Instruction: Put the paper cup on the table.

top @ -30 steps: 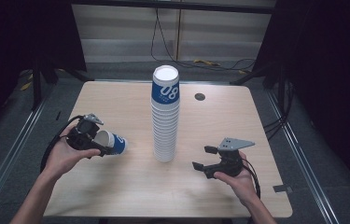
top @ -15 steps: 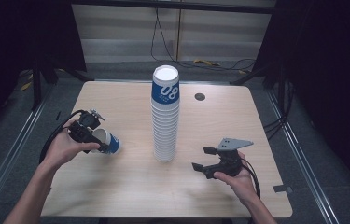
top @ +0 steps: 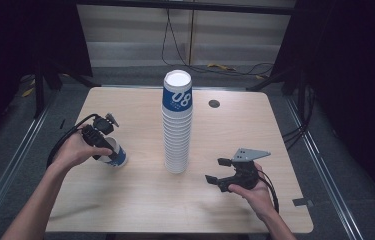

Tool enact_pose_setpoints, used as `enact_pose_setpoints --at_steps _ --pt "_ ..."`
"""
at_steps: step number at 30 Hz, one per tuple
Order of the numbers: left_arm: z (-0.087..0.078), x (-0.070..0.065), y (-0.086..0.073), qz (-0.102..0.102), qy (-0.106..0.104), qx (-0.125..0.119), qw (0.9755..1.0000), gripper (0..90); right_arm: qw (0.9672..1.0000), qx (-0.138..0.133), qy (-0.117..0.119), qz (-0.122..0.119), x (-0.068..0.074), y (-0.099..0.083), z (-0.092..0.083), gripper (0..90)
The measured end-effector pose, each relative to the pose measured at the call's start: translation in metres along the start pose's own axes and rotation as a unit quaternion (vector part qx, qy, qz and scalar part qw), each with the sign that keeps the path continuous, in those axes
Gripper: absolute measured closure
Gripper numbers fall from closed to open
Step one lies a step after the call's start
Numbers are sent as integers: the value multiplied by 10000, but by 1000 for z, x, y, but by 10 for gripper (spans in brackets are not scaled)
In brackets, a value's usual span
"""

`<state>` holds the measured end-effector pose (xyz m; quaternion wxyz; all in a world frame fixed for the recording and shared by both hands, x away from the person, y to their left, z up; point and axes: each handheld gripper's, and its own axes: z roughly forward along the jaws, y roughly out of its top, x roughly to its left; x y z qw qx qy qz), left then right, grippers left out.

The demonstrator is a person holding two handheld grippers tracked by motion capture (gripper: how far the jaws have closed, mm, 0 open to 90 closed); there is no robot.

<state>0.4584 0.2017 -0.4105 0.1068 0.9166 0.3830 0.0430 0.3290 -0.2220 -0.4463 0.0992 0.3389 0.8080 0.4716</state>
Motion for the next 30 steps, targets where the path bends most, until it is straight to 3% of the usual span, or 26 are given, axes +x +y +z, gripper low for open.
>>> enact_pose_setpoints --at_steps 7,12,14,15,19,26,30 --pt "10 -1 -1 92 98 -211 9997 131 10000 -10 8 9 -1 -1 -1 190" --pt "15 4 -5 21 -38 -277 9996 130 10000 -18 23 14 -1 -1 0 188" --pt "16 5 -6 -106 -148 -398 9990 134 10000 -15 38 25 -1 -1 1 188" --pt "16 6 -7 -49 -154 -402 9991 133 10000 -14 44 19 0 0 1 188" --pt "19 7 -11 -143 -160 -598 9980 131 10000 -12 55 4 0 0 1 188" --pt "24 5 -18 150 -122 -705 9973 152 10000 -26 74 13 0 0 0 186" --pt "29 5 -23 66 -120 -831 9964 159 10000 -44 73 -8 1 1 -1 186"
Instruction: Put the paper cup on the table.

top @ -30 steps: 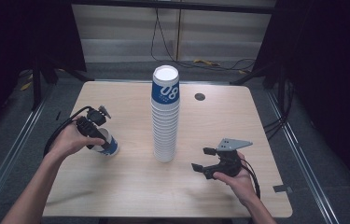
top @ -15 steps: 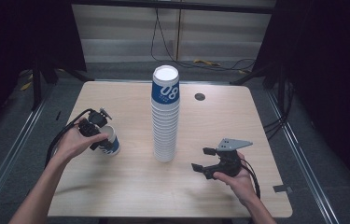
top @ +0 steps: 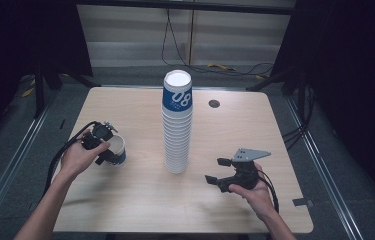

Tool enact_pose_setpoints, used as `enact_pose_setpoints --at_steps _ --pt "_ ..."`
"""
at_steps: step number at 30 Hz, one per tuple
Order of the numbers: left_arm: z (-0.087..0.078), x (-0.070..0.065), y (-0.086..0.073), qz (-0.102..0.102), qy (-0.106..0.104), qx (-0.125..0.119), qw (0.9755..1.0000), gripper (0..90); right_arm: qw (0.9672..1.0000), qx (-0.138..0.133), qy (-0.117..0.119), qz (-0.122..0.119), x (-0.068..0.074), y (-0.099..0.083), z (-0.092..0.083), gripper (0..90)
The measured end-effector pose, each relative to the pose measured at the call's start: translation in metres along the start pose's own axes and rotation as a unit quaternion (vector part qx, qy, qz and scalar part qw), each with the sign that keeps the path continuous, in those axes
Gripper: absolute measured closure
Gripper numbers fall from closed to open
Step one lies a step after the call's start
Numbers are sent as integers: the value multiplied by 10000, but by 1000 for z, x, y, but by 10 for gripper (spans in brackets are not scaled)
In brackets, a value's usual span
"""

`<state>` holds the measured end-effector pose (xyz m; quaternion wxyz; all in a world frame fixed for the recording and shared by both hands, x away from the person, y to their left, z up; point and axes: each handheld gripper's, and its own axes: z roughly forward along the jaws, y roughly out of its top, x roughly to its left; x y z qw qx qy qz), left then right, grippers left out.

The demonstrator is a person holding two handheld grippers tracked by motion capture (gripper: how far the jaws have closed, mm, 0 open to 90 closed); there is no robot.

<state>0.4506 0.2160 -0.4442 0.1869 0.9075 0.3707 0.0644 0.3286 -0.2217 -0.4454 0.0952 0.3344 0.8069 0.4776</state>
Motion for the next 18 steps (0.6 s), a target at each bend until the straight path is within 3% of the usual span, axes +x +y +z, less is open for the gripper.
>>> enact_pose_setpoints --at_steps 3,11,18 --pt "2 2 -4 93 31 -93 9999 159 10000 6 -5 8 0 0 0 186" --pt "-1 2 -19 -137 33 -368 9992 159 10000 16 -7 6 1 0 0 186" --pt "-2 1 -31 -138 -5 -510 9986 159 10000 8 -9 -2 1 0 0 185"
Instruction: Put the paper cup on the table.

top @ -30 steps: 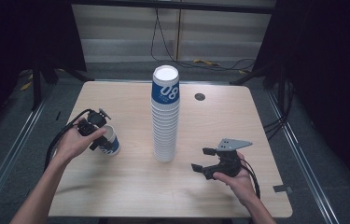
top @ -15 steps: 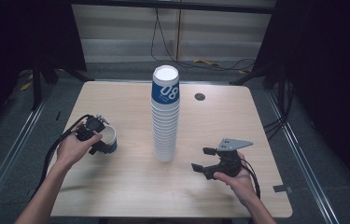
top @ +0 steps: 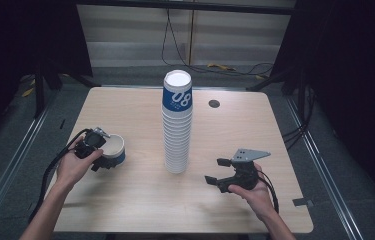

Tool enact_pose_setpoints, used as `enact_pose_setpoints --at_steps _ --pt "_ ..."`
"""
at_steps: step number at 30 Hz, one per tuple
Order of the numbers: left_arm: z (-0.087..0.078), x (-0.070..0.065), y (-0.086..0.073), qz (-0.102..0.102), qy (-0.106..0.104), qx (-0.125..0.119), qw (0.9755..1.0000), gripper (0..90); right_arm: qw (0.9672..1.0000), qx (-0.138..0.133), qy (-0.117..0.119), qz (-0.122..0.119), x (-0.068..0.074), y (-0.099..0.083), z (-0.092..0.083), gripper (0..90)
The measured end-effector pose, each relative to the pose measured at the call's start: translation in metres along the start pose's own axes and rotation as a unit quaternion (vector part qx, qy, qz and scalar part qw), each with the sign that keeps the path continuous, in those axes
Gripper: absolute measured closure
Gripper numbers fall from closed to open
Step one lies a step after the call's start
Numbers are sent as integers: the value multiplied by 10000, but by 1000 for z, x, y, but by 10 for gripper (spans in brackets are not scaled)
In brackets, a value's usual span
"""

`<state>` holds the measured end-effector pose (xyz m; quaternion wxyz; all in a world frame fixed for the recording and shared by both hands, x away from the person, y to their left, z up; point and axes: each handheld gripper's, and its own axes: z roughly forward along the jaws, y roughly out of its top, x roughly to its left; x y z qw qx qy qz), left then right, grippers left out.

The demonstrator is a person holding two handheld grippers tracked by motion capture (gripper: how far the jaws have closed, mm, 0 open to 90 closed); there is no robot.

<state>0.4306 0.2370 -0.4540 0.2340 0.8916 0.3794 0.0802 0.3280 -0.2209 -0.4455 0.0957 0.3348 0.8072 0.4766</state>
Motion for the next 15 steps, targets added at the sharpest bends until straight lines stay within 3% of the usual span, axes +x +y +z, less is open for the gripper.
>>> enact_pose_setpoints --at_steps 9,11,15 --pt "-11 -11 -24 -146 -20 -335 9993 158 10000 -40 -25 19 0 0 -2 173" --pt "-13 -13 -30 -318 -115 -514 9981 160 10000 -39 -39 10 0 0 -2 173" --pt "-19 -18 -41 -428 -124 -691 9966 159 10000 -50 -45 20 0 0 -3 173"
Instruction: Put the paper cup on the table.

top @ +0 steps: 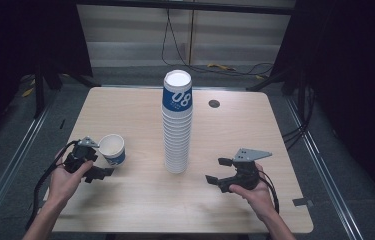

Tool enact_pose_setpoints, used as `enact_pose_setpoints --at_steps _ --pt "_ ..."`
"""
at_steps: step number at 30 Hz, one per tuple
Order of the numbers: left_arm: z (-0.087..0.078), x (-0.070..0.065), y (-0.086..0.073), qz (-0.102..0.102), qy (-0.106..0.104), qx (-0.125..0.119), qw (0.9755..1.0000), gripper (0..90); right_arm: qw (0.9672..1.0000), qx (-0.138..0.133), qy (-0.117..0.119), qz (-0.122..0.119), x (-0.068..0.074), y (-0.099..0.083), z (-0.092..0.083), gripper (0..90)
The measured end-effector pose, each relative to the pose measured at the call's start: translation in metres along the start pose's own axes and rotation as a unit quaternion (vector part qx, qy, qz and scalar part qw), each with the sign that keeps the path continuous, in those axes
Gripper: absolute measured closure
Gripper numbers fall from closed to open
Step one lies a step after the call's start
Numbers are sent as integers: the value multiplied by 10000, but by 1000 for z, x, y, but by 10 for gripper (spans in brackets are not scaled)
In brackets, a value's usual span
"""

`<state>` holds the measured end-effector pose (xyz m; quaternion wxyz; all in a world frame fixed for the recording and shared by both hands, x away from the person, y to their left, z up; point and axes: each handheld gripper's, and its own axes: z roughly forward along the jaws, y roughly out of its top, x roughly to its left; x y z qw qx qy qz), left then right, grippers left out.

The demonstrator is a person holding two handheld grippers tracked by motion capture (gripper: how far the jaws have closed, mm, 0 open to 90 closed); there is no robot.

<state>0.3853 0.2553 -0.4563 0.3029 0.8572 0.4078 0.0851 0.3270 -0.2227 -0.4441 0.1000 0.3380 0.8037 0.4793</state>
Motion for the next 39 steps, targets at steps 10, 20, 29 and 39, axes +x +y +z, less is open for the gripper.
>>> enact_pose_setpoints --at_steps 10,20,29,39 --pt "-17 -27 -24 -57 -92 -435 9990 158 10000 -12 28 2 2 1 0 159" --pt "-6 -66 -37 -15 -124 -926 9956 157 10000 4 0 8 4 -1 1 146" --pt "11 -97 -15 124 -470 -1234 9912 158 9994 154 -295 15 11 -3 3 146" --pt "29 -116 -19 303 -582 -1406 9879 157 9977 151 -650 82 18 -25 6 147"
